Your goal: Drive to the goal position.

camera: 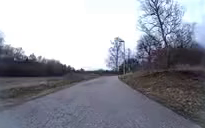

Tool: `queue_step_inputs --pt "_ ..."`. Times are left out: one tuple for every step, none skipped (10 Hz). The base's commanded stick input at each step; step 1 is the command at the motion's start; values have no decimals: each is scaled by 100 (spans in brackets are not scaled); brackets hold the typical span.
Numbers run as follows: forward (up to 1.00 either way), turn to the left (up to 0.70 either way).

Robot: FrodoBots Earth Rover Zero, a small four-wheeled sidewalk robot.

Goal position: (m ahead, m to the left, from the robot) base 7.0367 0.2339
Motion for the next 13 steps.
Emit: queue_step_inputs --pt "50 0" --pt "50 0" --pt "50 0" --pt "50 0" --pt "50 0" --pt "50 0" --pt "50 0" --pt "50 0" --pt "50 0" --pt "50 0" --pt "50 0" --pt "50 0" --pt "50 0"
